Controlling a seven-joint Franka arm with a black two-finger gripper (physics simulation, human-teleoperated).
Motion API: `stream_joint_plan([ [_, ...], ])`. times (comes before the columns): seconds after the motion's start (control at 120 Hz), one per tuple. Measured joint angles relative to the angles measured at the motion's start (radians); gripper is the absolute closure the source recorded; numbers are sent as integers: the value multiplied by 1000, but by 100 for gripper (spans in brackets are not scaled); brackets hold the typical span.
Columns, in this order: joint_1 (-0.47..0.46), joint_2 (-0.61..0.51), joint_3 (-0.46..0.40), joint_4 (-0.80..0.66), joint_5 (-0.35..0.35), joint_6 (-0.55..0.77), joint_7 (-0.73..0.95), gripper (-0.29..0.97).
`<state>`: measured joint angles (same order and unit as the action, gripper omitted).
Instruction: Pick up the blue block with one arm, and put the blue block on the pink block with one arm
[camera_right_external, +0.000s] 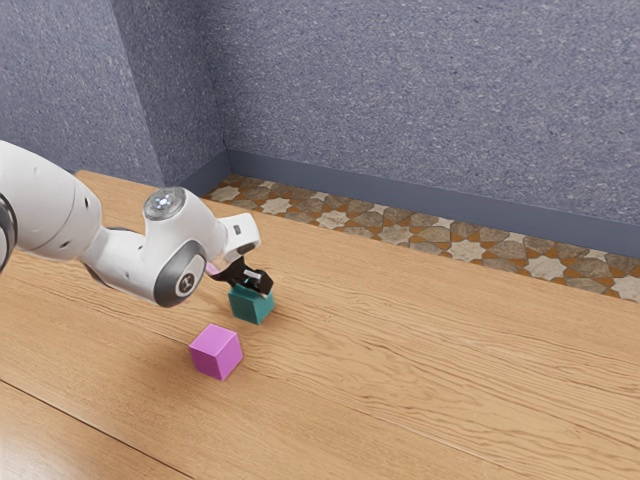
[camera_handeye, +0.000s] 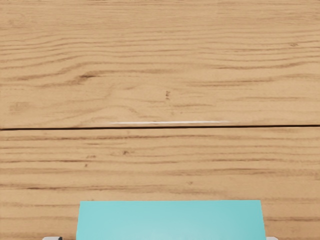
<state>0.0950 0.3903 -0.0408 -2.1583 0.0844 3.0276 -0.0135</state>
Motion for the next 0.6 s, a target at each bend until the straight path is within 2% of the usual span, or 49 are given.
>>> stream_joint_plan([
  [0.6,-1,-35,-2,-17,2,-16,1,28],
])
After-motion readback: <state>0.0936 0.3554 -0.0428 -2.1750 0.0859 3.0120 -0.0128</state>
